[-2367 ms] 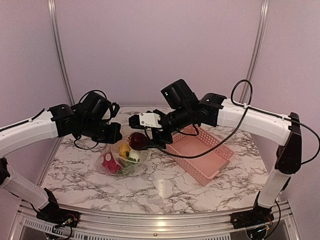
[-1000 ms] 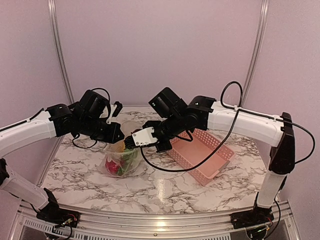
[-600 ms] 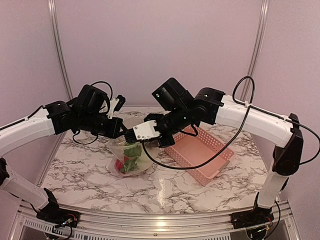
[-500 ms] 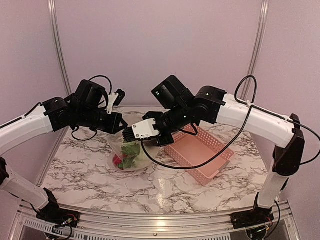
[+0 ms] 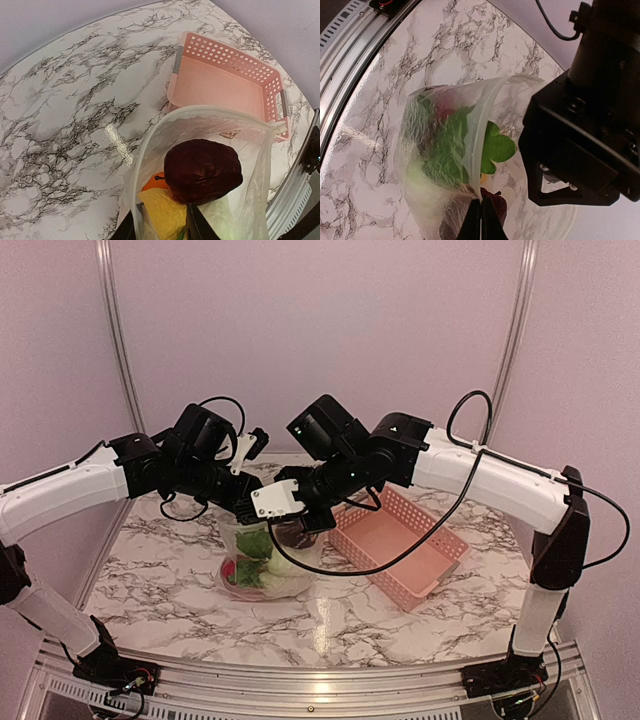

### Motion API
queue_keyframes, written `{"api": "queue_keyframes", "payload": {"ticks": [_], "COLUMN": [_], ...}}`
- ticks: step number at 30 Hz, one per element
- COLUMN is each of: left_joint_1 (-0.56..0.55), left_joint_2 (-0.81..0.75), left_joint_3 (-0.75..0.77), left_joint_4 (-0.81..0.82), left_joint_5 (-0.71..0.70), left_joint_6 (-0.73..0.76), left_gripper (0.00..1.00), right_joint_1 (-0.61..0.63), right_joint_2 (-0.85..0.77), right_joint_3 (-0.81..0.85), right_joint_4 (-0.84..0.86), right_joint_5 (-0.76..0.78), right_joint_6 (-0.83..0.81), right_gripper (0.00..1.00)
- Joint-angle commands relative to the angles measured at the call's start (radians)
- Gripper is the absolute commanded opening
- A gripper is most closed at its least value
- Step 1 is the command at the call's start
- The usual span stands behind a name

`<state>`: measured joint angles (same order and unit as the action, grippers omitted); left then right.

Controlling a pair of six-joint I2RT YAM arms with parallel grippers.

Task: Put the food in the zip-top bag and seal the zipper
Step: Adjust the zipper food storage bag at the center of the board, then pass from the left arm to the right

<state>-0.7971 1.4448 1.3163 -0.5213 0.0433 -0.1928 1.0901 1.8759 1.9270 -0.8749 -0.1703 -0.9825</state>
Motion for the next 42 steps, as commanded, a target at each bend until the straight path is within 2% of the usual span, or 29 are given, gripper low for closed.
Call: {"api": "queue_keyframes", "payload": {"ticks": [1,2,4,6,7,8,10,12,17,21,27,34,42], "left_joint_1": [-0.008,-0.010,-0.010,-0.010,-0.010,-0.010,-0.010,-0.008,0.004,0.016,0.028,0.035,0.039], "left_joint_2": [0.019,0.023,0.033,0.045,0.051,0.057,0.062,0.063,0.070,0.071,0.070,0.078,0.082], "left_joint_3": [0.039,0.047,0.064,0.077,0.079,0.080,0.077,0.071,0.048,0.034,0.026,0.036,0.035], "left_joint_4": [-0.015,-0.018,-0.030,-0.040,-0.042,-0.042,-0.038,-0.032,-0.011,-0.001,0.009,0.011,0.009], "left_joint_5": [-0.023,-0.030,-0.027,-0.029,-0.030,-0.030,-0.028,-0.034,-0.039,-0.039,-0.039,-0.033,-0.026], "left_joint_6": [0.030,0.033,0.047,0.058,0.062,0.067,0.076,0.083,0.085,0.079,0.081,0.075,0.066], "left_gripper": [0.30,0.27,0.11,0.00,0.00,0.00,0.00,0.00,0.00,0.00,0.00,0.00,0.00], "right_joint_1": [0.007,0.006,0.007,0.007,0.007,0.007,0.005,-0.010,-0.148,-0.270,-0.417,-0.425,-0.424], "right_joint_2": [0.009,0.009,0.007,0.003,0.002,0.002,-0.002,-0.019,-0.132,-0.265,-0.349,-0.340,-0.290], "right_joint_3": [0.044,0.041,0.026,0.006,0.000,-0.004,-0.006,-0.019,-0.108,-0.326,-0.511,-0.655,-0.643], "right_joint_4": [-0.006,-0.008,-0.003,0.012,0.019,0.026,0.030,0.030,0.043,0.148,0.234,0.363,0.413], "right_joint_5": [-0.009,-0.011,-0.019,-0.020,-0.018,-0.014,-0.004,-0.014,-0.212,-0.315,-0.407,-0.480,-0.565], "right_joint_6": [0.027,0.027,0.032,0.039,0.047,0.059,0.079,0.100,0.170,0.231,0.284,0.316,0.360], "right_gripper": [0.00,0.00,0.00,0.00,0.00,0.05,0.25,0.38,0.52,0.55,0.56,0.57,0.58]}}
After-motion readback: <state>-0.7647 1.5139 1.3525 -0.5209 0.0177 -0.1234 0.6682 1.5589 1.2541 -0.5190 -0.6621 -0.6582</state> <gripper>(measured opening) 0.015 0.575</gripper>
